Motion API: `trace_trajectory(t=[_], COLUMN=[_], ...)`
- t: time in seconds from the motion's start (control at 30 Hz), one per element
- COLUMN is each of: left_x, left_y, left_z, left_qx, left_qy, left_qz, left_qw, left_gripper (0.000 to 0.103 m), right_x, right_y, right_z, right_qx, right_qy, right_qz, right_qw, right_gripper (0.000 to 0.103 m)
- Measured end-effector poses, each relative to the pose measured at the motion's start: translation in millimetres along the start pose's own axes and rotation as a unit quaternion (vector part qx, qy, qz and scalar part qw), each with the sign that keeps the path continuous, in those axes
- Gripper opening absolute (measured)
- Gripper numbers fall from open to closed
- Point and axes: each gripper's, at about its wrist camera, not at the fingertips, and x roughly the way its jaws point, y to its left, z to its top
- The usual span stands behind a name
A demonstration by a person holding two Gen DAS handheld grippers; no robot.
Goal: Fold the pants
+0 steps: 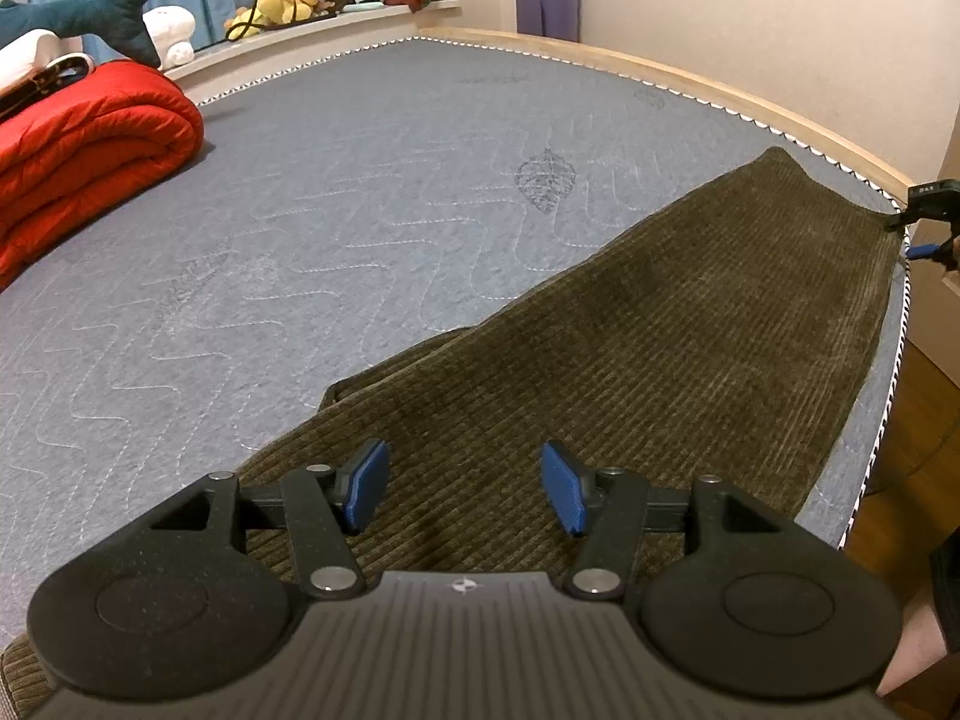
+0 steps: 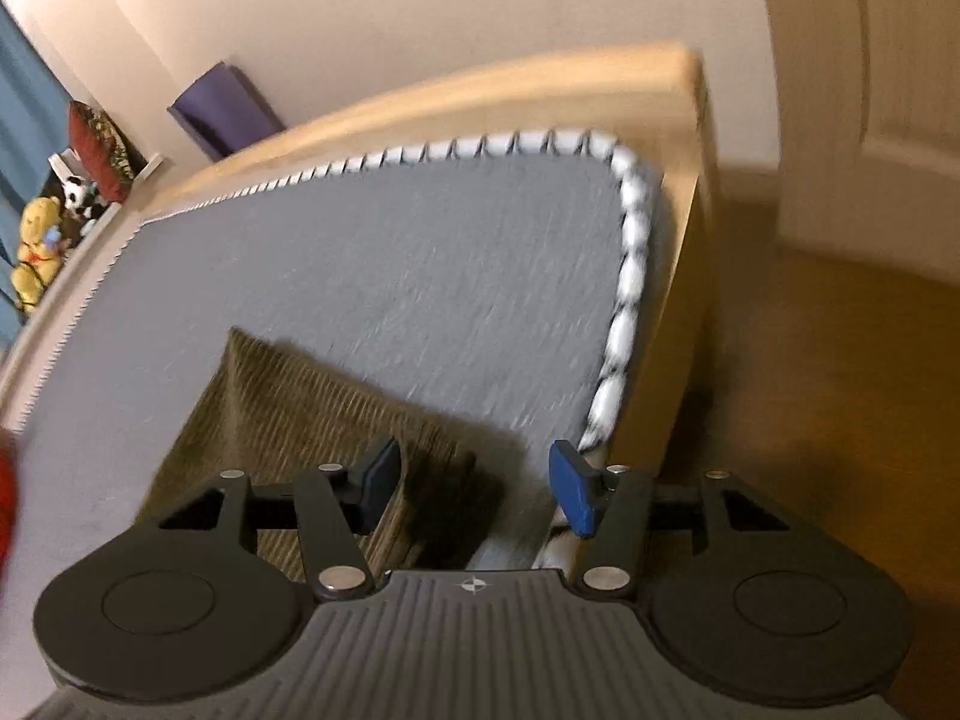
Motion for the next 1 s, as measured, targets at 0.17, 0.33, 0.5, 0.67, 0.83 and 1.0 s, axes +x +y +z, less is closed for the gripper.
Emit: trace_trajectory(t=[0.17,0.33,0.5,0.67,0.83,1.0], left_x=[-1.3,-1.7,-3.2,-6.3,-11.4,-22.3], left_y=[-3.5,-1.0,-1.0,-0.7,4.7,34.0], left_z=[0.2,-0.7,-0.7,-0.9,0.0,1.9], left_qx=[0.005,0.003,0.003,0.003,-0.008,-0.063], left_qy=[-0.001,0.0,-0.001,-0.005,-0.013,-0.027], left_qz=[-0.001,0.002,0.002,0.0,0.006,0.024], left_qw=[1.0,1.0,1.0,1.0,0.9999,0.9974], left_gripper=[0.062,0.062,0.062,0.062,0.062,0.062], right_x=[9.2,10.4,11.3,13.6,-2.6,-70.3], right_y=[-5.0,-6.1,0.9,4.5,33.6,135.9], right_z=[-0.1,1.9,0.0,-0.9,-8.0,-44.6], right_qx=[0.022,0.032,0.019,0.019,-0.017,-0.176], right_qy=[0.02,0.012,0.013,0.015,-0.031,-0.149], right_qz=[0.025,0.025,0.021,0.01,-0.02,0.033], right_qw=[0.999,0.999,1.0,1.0,0.999,0.973], right_gripper=[0.059,0.045,0.042,0.036,0.023,0.022])
